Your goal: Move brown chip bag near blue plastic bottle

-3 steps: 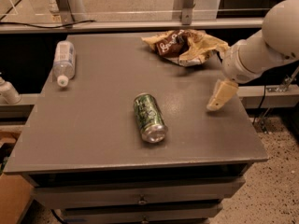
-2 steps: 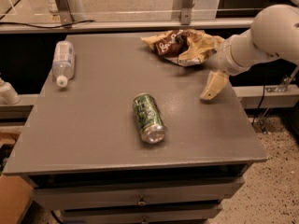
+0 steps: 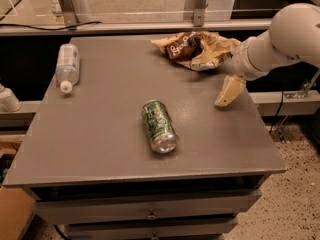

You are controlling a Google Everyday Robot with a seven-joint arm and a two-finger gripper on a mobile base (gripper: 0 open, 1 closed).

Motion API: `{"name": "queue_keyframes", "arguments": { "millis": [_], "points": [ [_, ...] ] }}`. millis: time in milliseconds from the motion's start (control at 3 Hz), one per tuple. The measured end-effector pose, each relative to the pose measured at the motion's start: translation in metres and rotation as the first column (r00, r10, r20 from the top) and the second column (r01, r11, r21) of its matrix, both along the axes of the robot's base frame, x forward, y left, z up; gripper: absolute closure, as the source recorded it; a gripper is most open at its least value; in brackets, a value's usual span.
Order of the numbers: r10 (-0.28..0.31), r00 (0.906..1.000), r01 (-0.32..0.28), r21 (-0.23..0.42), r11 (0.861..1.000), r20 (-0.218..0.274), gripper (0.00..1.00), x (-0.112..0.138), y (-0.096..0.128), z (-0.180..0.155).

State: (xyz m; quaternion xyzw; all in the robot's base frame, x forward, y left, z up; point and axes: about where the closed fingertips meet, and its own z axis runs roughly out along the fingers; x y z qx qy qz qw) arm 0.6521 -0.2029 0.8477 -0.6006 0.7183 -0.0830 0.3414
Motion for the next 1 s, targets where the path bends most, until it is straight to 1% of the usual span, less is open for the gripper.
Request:
{"name": "queue_keyframes", "arguments": {
  "millis": [1000],
  "points": [
    [-0.001, 1.0, 0.001, 0.0, 1.0, -0.001, 0.0, -0.0009, -0.0005, 0.0002]
  ]
}}
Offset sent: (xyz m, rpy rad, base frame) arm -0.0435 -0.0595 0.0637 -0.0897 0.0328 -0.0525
